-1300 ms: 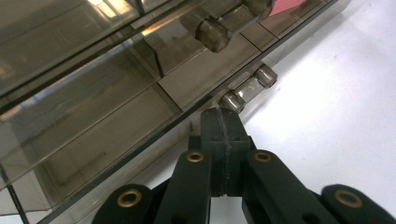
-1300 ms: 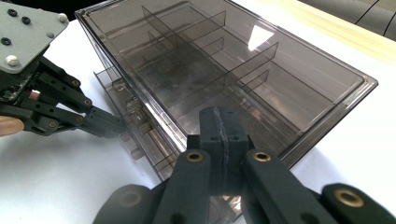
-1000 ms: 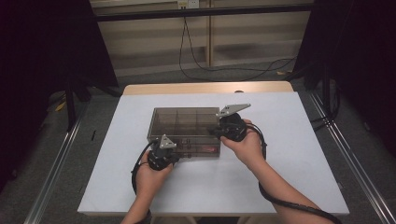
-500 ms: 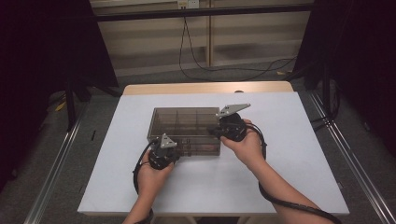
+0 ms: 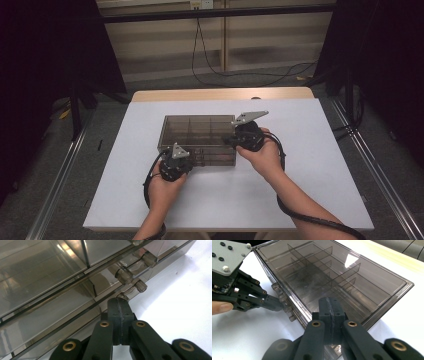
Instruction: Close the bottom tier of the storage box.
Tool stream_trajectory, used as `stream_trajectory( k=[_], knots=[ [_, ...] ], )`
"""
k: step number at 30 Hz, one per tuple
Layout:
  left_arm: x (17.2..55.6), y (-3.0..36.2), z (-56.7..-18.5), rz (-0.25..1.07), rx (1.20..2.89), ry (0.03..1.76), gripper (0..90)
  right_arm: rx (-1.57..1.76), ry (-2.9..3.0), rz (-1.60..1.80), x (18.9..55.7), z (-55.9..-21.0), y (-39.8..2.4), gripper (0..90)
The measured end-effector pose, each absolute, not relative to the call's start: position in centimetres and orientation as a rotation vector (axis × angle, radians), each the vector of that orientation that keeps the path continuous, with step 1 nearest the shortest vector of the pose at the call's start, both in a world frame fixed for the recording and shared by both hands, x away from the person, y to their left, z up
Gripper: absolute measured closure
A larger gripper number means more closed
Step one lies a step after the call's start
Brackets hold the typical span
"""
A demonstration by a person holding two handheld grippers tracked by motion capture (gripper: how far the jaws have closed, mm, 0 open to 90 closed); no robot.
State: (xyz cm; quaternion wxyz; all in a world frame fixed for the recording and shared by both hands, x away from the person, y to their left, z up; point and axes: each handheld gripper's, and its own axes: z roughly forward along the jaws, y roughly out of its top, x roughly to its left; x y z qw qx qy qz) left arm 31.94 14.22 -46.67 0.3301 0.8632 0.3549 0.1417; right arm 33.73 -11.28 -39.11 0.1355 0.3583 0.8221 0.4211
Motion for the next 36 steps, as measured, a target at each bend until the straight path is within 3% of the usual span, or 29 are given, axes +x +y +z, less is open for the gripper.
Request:
stream_trajectory(
  k=[36],
  knots=[
    [31.85,14.22,-47.11,0.37,2.189,0.987,90.0,1.041,2.38,1.215,33.82,-39.1,-11.23,90.0]
  ],
)
